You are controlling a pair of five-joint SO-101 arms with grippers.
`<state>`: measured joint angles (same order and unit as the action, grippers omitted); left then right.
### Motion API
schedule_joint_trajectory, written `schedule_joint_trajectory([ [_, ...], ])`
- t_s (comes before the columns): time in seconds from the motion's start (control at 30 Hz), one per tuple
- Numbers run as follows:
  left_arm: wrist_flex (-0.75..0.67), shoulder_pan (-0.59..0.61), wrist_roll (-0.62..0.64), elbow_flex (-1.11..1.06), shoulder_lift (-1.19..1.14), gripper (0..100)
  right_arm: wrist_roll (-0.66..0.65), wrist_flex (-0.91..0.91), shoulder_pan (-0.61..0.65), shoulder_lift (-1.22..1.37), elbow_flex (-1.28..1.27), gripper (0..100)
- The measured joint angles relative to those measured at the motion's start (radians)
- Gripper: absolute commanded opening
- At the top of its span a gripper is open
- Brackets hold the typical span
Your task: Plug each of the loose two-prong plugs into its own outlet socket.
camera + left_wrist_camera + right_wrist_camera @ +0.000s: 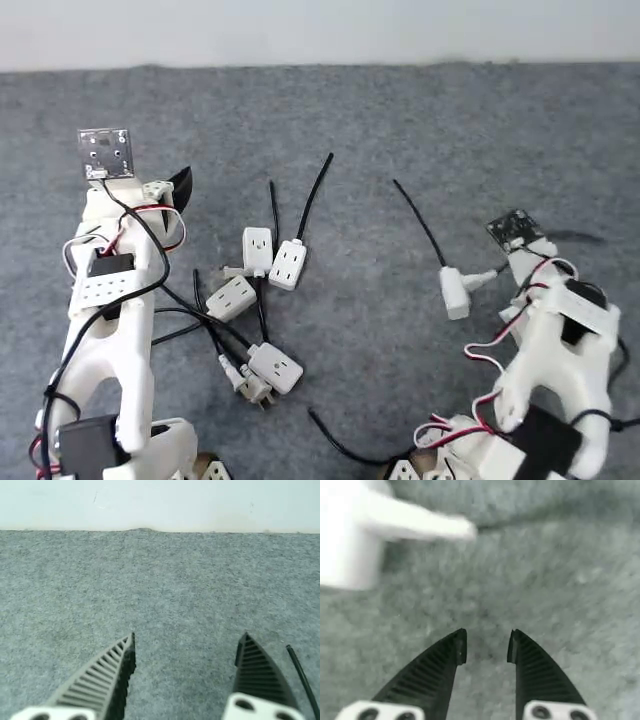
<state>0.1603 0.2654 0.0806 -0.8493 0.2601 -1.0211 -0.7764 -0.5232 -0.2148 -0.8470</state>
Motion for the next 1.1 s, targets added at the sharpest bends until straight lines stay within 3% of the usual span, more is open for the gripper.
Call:
schedule_joint_trajectory([
  [0.13,0.000,0.000,0.000,0.000,0.000,31,-0.002,-0.117,0.069,0.000,-0.002,14.7],
  [0.33,0.000,0.000,0.000,0.000,-0.003,31,0.002,-0.328,0.279,0.000,-0.002,14.7],
  [0.47,0.000,0.000,0.000,0.000,-0.041,31,0.083,-0.394,0.407,0.000,0.012,14.7],
  [0.77,0.000,0.000,0.000,0.000,-0.057,31,0.158,-0.396,0.651,0.000,0.048,14.7],
  [1.1,0.000,0.000,0.000,0.000,-0.057,31,0.158,-0.063,0.671,0.000,-0.060,14.8],
])
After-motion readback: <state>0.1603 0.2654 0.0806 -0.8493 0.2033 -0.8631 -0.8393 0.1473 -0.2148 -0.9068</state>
